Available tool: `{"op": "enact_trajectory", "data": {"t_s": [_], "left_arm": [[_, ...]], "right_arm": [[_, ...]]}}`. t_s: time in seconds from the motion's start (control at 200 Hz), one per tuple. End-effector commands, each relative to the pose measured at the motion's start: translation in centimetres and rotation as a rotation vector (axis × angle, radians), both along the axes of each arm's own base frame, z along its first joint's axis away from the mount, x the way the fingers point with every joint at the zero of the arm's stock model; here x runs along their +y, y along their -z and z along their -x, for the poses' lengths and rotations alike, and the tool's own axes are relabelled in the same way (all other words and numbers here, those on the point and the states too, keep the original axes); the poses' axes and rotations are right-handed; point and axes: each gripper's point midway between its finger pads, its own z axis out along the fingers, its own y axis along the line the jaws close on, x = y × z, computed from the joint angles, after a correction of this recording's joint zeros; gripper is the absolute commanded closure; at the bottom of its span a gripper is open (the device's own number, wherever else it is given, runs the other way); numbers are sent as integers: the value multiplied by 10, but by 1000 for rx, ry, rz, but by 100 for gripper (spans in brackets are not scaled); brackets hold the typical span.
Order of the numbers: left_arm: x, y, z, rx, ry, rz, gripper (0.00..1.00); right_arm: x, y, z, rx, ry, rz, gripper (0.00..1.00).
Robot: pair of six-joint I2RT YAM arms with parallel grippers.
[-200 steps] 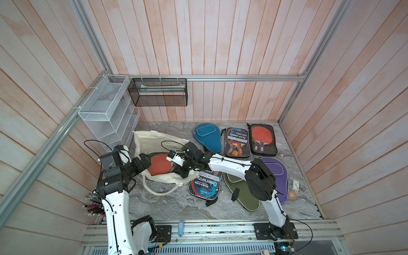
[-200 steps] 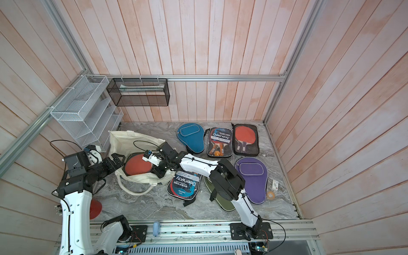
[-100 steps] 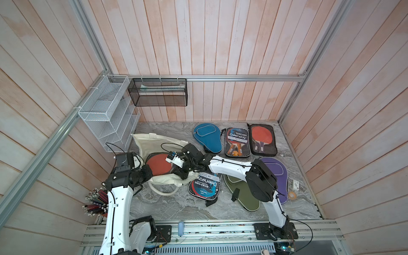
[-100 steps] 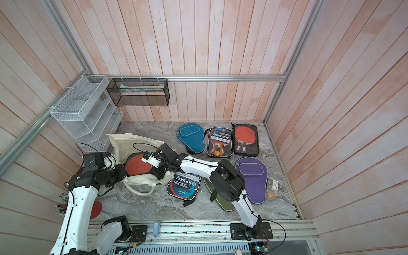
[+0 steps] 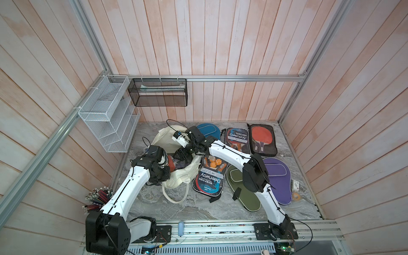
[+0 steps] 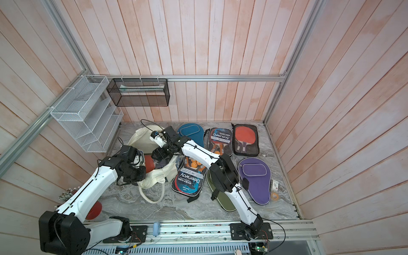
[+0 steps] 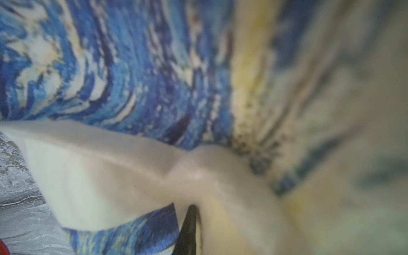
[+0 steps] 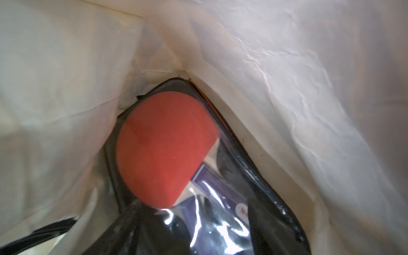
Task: Remove the ping pong set from the canvas bag
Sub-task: Pick up the canvas bag from the center of the board, then pick up the ping pong set from the canvas bag.
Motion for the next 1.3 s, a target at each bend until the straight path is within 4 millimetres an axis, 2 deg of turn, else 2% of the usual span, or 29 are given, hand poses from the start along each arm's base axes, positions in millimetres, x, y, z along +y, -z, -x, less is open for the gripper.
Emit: {"op": "enact_trajectory", "data": {"t_s": [0.0, 0.11, 0.28, 0.4, 0.545, 0.63, 0.725, 0.8, 0.925, 1.06, 1.195, 1.23, 1.295], "left_arm": [[-6, -11, 3, -12, 29, 26, 100], [-11, -13, 6, -22, 49, 55, 100], [-15, -14, 6, -22, 67, 77, 100], [-17, -12, 4, -20, 70, 84, 100], [-19, -8, 3, -13, 77, 90, 100], [-19, -7, 3, -7, 77, 90, 100], [-18, -8, 2, -10, 76, 87, 100], [-18, -9, 2, -13, 75, 85, 100], [-17, -10, 1, -17, 72, 80, 100], [-17, -10, 0, -15, 69, 77, 100], [-16, -11, 0, -17, 68, 73, 100], [-16, -12, 0, -17, 67, 73, 100], [-15, -13, -1, -24, 64, 69, 100]], "right_arm": [[-36, 65, -13, 79, 117, 209, 20], [-55, 87, -30, 60, 178, 290, 18], [-87, 117, -47, 32, 240, 438, 14], [-106, 122, -57, -20, 284, 531, 10], [-115, 122, -62, -48, 305, 574, 1], [-116, 127, -59, -30, 295, 581, 1], [-106, 141, -41, 81, 224, 534, 1], [-92, 153, -18, 212, 132, 461, 1], [-68, 153, 13, 369, 14, 322, 1], [-52, 135, 26, 421, -59, 210, 0], [-34, 100, 34, 461, -145, 57, 4], [-29, 92, 36, 469, -162, 22, 9], [-22, 74, 38, 493, -198, -52, 28]]}}
